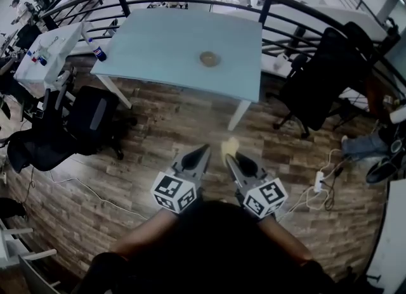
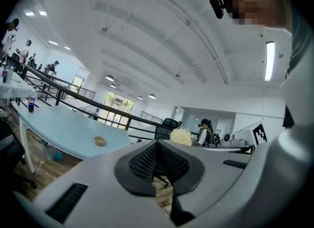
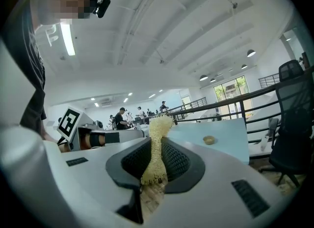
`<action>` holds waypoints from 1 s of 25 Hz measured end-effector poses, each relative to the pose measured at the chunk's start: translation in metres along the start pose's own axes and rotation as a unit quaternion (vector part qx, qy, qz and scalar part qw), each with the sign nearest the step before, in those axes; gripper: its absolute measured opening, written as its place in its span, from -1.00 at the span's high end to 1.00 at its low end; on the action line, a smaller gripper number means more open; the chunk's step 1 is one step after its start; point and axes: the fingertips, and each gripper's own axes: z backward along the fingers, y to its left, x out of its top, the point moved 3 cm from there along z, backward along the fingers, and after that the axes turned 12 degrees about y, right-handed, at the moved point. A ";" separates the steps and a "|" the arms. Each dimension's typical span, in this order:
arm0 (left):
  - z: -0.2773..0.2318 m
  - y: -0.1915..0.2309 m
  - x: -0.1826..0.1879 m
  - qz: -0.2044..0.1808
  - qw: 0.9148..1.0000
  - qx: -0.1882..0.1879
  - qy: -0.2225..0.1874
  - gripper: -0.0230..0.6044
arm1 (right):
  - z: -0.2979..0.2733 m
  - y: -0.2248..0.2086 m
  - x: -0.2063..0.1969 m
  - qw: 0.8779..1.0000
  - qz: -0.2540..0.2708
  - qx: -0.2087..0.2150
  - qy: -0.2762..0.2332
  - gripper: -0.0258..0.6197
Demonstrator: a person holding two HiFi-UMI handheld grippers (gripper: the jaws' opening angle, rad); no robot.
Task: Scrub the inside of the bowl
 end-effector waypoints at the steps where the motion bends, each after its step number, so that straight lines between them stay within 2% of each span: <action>1: 0.000 0.010 0.003 0.000 1.000 -0.004 0.006 0.94 | -0.010 0.001 0.004 1.000 -0.002 0.000 -0.001 0.71; 4: 0.000 0.035 0.015 -0.010 1.000 -0.017 0.016 0.94 | -0.039 0.005 0.019 1.000 -0.004 -0.005 -0.006 0.71; 8: 0.007 0.068 0.036 -0.024 0.999 -0.025 0.007 0.94 | -0.074 0.010 0.035 1.000 -0.010 -0.007 -0.012 0.71; 13: 0.024 0.103 0.046 -0.030 0.999 -0.032 0.002 0.94 | -0.111 0.027 0.048 1.000 -0.008 -0.007 -0.015 0.71; 25: 0.045 0.163 0.054 -0.028 1.000 -0.003 0.002 0.94 | -0.173 0.046 0.065 1.000 0.004 0.024 -0.011 0.71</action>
